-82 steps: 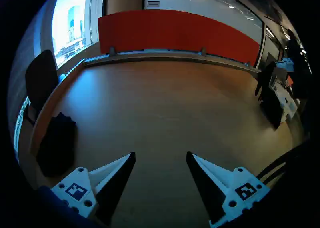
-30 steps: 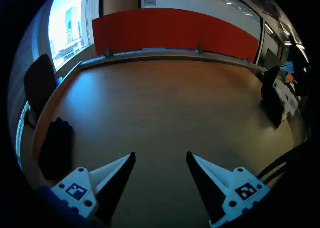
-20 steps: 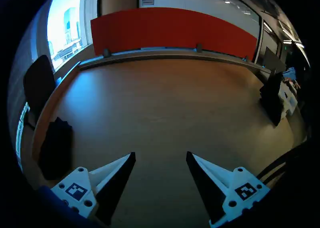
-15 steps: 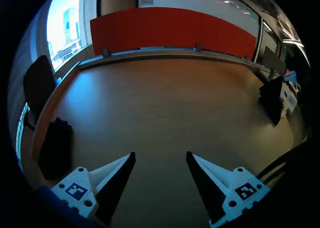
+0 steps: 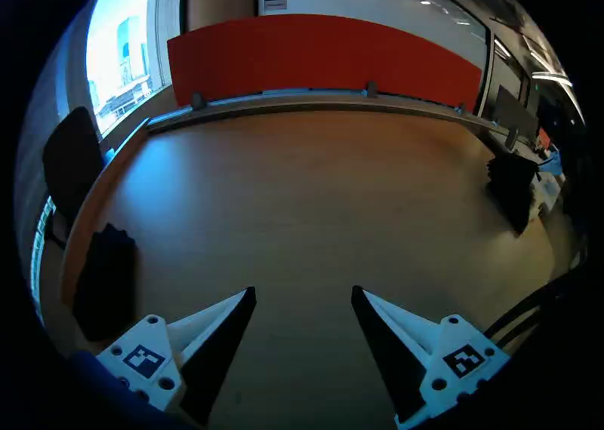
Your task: Fold towel
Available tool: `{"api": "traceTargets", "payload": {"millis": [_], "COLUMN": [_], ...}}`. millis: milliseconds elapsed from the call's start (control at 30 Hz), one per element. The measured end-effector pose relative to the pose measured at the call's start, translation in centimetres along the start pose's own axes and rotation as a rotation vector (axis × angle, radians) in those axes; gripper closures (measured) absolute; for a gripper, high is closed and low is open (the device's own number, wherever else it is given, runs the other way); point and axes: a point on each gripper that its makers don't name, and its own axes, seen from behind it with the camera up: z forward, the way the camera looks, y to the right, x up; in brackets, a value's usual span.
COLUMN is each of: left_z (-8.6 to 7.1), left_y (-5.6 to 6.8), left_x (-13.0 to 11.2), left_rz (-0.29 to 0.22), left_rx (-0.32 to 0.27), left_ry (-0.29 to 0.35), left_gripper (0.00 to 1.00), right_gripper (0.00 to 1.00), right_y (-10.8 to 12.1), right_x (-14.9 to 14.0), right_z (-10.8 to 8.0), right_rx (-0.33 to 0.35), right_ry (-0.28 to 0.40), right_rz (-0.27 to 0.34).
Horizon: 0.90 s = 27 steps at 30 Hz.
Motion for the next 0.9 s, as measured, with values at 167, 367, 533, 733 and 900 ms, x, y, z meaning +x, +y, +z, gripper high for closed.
{"api": "traceTargets", "payload": {"millis": [167, 367, 533, 733, 900], "left_z": [-0.2, -0.4, -0.5, -0.5, -0.5], "left_y": [-0.3, -0.5, -0.5, -0.4, -0.5], "left_x": [-0.1, 0.0, -0.1, -0.2, -0.2], "left_rz": [0.003, 0.009, 0.011, 0.015, 0.018], "left_rx": [0.005, 0.011, 0.014, 0.016, 0.021], "left_ry": [-0.001, -0.002, -0.004, -0.006, -0.008], "left_gripper": [0.06, 0.06, 0.06, 0.06, 0.06], "right_gripper": [0.94, 0.94, 0.94, 0.94, 0.94], "right_y": [0.0, 0.1, 0.2, 0.5, 0.6], "right_x": [-2.6, -5.3, -6.7, -7.7, -8.2], "right_z": [0.8, 1.7, 2.5, 3.3, 3.9], "right_rx": [-0.010, -0.022, -0.032, -0.049, -0.058], "right_ry": [-0.043, -0.087, -0.112, -0.134, -0.149], "right_rz": [0.040, 0.091, 0.123, 0.152, 0.172]}}
